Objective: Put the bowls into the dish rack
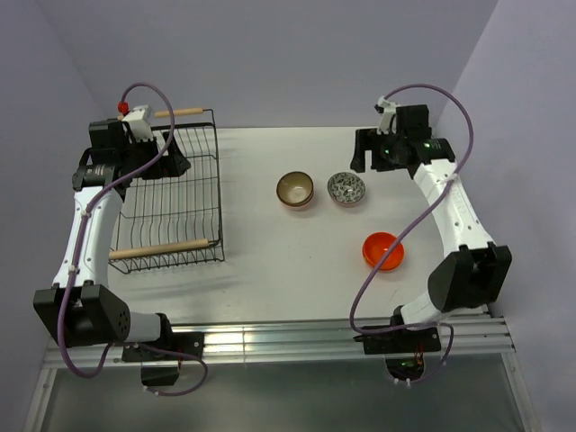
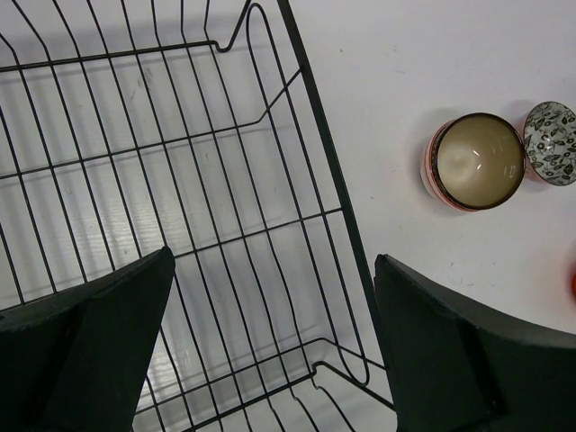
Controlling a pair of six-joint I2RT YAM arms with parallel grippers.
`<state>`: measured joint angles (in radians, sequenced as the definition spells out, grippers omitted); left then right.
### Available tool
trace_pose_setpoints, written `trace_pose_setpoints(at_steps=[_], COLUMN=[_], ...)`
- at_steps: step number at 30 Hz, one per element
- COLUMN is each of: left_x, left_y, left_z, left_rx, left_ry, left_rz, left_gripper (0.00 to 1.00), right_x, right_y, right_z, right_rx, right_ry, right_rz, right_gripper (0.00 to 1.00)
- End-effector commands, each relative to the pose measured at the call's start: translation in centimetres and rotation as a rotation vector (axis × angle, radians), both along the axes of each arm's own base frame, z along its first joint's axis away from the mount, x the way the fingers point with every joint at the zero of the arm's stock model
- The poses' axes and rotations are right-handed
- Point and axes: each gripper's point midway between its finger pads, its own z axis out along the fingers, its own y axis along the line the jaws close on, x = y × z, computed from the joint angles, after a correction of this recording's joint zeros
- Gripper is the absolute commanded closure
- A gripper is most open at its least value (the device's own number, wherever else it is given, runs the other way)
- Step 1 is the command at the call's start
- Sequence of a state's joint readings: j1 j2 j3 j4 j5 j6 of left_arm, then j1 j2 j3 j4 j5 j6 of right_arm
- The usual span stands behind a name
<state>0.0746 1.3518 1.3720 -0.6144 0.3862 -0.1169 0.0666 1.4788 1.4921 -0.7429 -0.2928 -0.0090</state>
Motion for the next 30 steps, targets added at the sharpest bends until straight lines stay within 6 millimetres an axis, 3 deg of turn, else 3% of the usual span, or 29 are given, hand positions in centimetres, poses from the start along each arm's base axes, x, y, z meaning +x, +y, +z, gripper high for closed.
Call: trace_pose_setpoints(at_steps=[1,2,4,6,7,9,12,13,14,25,30], left_x=[0.3,0.4,0.5,0.5,0.5,0.5,0.5,0.5,0.4,0.5,0.5], left_y=[0.1,0.0,0.0,-0.1,0.0,0.1,0.1,0.1,0.1,0.4,0.4], left_z=[1.6,1.5,1.8,2.0,2.1,2.1,1.8,1.7,1.4,-0.6,-0.8], left_rx=[0.008,0.001,-0.003,-0.006,-0.007,-0.005,-0.009,-0.009,-0.010,-0.002,0.003], left_ry=[-0.052,-0.045,-0.043,-0.049,-0.051,-0.055,-0.053,-0.051,-0.043,0.000,0.004], left_rz=[-0.003,-0.008,-0.004,-0.003,0.003,0.009,0.012,0.013,0.018,0.025,0.024], left_gripper=[0.01,0.00,0.01,0.01,0.01,0.01,0.01,0.00,0.00,0.00,0.00], right_x=[2.4,3.0,4.2,5.2,5.8,6.8,8.1,8.6,9.0,8.9,8.6], right_y=[0.5,1.3,1.7,3.2,3.7,4.8,6.3,6.8,7.2,12.2,13.2], right_z=[0.8,1.7,0.0,0.6,-1.0,-0.3,-1.8,-1.4,-2.6,-6.3,-7.8], right_rx=[-0.092,-0.104,-0.138,-0.161,-0.185,-0.227,-0.263,-0.258,-0.266,-0.249,-0.257], right_ry=[-0.024,-0.044,0.009,-0.003,0.034,0.002,0.030,0.018,0.043,0.111,0.137], right_rz=[-0.042,-0.035,-0.068,-0.057,-0.054,-0.065,-0.059,-0.062,-0.057,0.047,0.075], right_gripper=[0.11,0.14,0.17,0.21,0.22,0.23,0.27,0.28,0.30,0.36,0.38])
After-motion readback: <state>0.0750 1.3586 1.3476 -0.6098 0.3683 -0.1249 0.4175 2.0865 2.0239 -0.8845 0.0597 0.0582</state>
